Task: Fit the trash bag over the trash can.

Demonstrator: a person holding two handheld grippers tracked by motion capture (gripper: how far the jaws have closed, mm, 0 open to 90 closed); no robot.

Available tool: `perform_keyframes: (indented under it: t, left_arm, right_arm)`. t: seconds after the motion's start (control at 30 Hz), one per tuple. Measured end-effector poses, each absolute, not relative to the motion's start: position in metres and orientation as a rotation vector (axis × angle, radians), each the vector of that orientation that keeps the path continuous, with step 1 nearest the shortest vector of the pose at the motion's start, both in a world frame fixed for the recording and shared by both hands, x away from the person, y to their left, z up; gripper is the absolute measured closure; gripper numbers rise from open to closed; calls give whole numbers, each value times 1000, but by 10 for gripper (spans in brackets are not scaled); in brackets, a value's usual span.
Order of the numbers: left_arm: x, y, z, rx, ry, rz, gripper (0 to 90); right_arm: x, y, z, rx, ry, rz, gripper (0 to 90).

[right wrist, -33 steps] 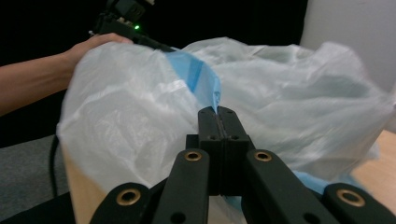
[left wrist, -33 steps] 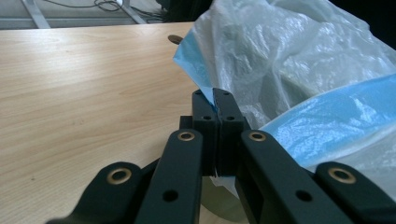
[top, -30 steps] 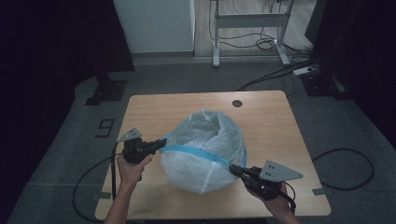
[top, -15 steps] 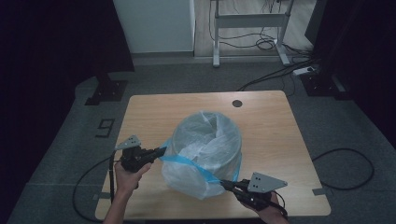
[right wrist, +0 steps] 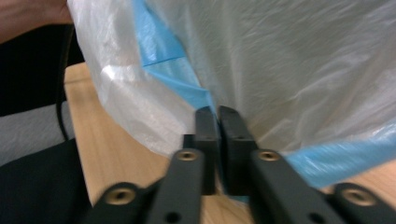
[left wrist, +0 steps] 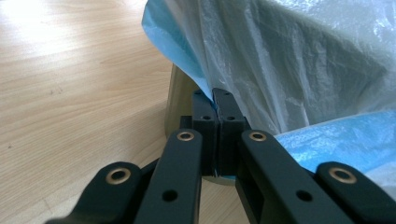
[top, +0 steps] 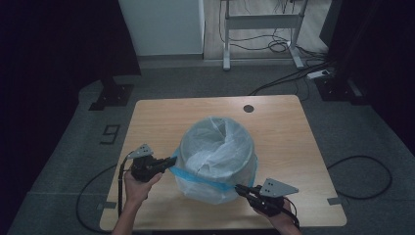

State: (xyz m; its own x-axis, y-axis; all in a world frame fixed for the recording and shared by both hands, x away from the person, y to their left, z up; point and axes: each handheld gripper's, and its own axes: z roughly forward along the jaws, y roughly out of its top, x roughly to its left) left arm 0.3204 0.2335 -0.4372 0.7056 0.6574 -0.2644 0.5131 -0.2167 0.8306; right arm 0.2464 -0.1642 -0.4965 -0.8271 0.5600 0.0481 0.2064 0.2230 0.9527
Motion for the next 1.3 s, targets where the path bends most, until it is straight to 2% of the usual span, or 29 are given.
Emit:
perform_keyframes:
  t: [0.1,0.4,0.53,0.63,0.8,0.87,0.93,1.13,1.3]
  left_arm:
    - [321,234,-437,1876,914,175,890]
    - [322,233,-437,1868,918,167,890]
    - [322,232,-437,1871,912,163,889]
    - [322,234,-437,1867,912,166,889]
    - [321,234,-436,1856,910,174,890]
    - [320,234,-436,1849,909,181,892]
    - [320,235,-435,1842,917,190,894]
    - [327,237,-439,1844,983,220,898]
    - [335,229,-453,1882,1041,202,899]
  right_arm:
    - [244,-175,-488,755,2091,1656,595]
    - [275,-203,-463,833,1998,1647,321]
    - [292,-205,-461,781,2055,1698,303]
    - [297,-204,-462,744,2073,1740,401]
    - [298,-199,-462,682,2097,1755,682]
    - [297,-198,-462,677,2081,1738,822]
    - [297,-198,-462,687,2068,1728,886]
    - [305,-198,-462,772,2019,1627,889]
    - [318,-189,-478,864,2061,1526,890]
